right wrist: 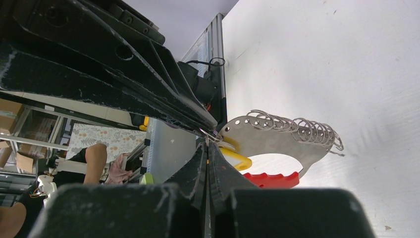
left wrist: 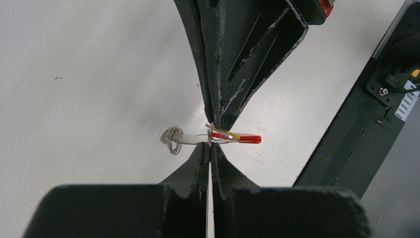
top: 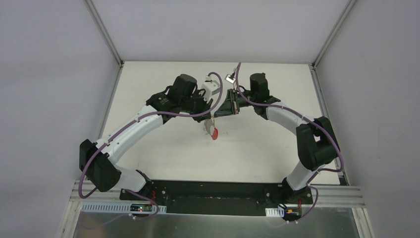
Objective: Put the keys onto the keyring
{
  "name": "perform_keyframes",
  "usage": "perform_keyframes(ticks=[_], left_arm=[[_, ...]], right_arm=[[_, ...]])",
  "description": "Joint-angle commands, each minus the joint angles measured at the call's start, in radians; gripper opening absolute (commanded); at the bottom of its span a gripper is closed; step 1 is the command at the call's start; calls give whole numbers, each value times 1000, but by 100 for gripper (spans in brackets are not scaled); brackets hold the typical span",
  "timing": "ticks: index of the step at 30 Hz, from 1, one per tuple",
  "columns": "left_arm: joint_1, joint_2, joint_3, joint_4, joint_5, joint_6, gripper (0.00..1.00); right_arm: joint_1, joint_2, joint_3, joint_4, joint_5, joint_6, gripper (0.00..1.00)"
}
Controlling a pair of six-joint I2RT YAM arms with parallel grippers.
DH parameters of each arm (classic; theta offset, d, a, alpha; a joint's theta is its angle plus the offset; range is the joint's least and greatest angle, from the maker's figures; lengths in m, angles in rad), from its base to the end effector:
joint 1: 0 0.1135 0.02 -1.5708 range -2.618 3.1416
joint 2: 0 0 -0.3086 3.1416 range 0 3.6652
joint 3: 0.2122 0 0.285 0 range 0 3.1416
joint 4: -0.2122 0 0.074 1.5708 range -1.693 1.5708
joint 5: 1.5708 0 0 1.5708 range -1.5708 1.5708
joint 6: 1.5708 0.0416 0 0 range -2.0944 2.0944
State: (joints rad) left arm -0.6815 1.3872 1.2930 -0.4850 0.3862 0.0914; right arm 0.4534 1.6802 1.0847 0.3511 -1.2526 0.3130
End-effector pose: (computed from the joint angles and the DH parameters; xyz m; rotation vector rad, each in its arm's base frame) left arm 0.2548 -0.2269 0.3889 1.0382 1.9378 -0.7529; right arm 0.3445 0.2118 0.2926 -1.0798 1.6316 1.6405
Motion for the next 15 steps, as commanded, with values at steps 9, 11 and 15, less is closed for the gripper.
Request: perform_keyframes(ticks=[9,11,15], left_arm=[[-10,-17,-9,31,47,8,0],[-10,-15,-10,31,52,9,0],[-11,-10,-8,29,60,9,0]], right_arm=[[-5,-22,49,25,1,-10,0],[-5,-23,50,26,-2,-8,0],[-4,-28,52,26,-4,-5,0]])
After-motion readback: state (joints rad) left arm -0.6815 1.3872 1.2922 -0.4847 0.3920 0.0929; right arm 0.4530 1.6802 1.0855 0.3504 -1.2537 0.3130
